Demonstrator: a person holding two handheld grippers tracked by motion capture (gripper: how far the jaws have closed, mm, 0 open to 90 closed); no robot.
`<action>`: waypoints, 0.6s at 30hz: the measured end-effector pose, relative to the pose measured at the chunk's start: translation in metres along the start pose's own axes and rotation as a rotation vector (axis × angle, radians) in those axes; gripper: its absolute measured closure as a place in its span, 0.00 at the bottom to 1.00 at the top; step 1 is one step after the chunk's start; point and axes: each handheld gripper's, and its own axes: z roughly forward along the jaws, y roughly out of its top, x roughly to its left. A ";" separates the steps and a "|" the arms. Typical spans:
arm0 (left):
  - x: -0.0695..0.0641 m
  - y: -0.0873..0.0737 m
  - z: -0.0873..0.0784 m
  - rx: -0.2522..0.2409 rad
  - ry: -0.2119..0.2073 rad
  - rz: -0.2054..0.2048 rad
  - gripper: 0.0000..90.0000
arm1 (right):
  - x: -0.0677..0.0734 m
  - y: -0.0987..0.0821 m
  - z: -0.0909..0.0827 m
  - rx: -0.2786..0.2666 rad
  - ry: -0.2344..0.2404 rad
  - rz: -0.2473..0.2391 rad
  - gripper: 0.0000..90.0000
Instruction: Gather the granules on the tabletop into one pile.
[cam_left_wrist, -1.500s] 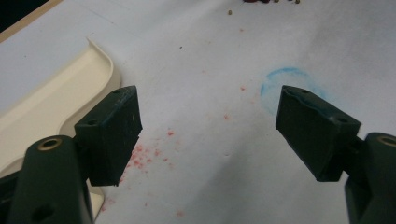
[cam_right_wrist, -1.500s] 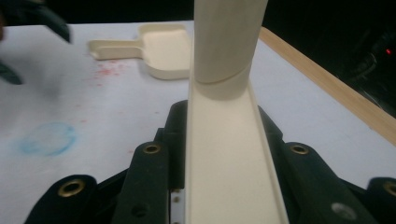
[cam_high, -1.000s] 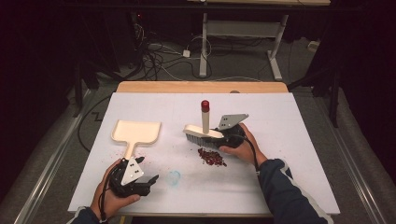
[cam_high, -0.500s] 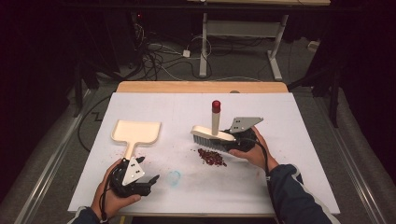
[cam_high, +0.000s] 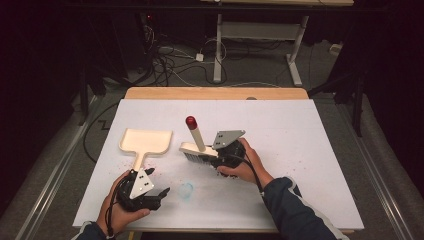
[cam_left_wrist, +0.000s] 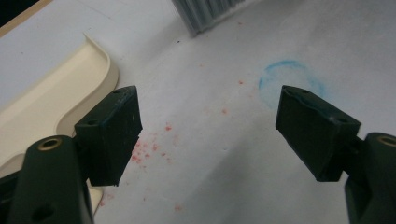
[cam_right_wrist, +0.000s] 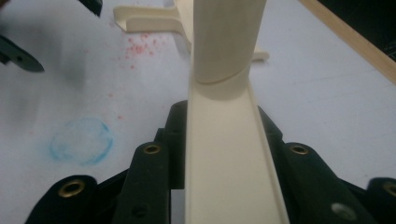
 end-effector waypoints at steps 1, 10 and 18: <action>0.000 0.000 0.000 0.002 0.000 0.000 0.24 | 0.002 -0.003 -0.002 0.019 -0.008 0.008 0.75; -0.003 0.001 0.001 0.009 -0.002 0.006 0.24 | -0.001 -0.017 -0.032 0.048 -0.053 0.058 0.75; -0.004 0.002 0.002 0.013 -0.005 0.009 0.24 | 0.002 -0.027 -0.063 -0.006 -0.061 0.114 0.75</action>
